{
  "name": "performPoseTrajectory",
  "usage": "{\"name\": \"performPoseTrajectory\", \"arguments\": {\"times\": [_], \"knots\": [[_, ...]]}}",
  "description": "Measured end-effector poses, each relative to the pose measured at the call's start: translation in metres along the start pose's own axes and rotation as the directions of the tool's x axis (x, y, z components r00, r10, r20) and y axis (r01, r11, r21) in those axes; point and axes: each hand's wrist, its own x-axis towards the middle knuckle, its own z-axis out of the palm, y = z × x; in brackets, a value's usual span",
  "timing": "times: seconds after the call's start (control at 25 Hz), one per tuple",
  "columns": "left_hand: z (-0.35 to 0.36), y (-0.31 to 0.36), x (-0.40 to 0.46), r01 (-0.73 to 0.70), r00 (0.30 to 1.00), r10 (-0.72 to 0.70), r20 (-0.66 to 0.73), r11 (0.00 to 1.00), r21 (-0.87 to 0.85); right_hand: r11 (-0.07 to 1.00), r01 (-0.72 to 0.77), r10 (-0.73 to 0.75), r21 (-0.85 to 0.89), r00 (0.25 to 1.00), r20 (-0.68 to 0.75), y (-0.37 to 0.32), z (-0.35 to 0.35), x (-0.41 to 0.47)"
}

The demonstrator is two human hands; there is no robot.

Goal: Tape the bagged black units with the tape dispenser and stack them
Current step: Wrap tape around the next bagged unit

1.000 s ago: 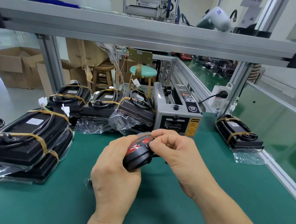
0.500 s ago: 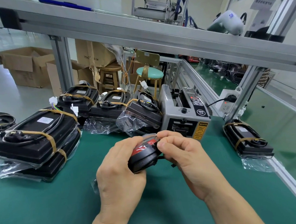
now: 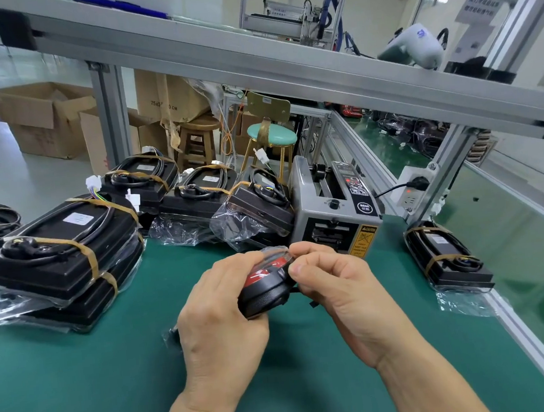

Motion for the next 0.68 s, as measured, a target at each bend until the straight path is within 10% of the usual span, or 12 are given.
{"name": "performPoseTrajectory", "arguments": {"times": [0.68], "knots": [[0.002,0.003,-0.002,-0.03,0.999,0.03,-0.016,1.0,0.006,0.999,0.017,-0.01,0.047,0.989,-0.151,0.007,0.007,-0.004]]}}
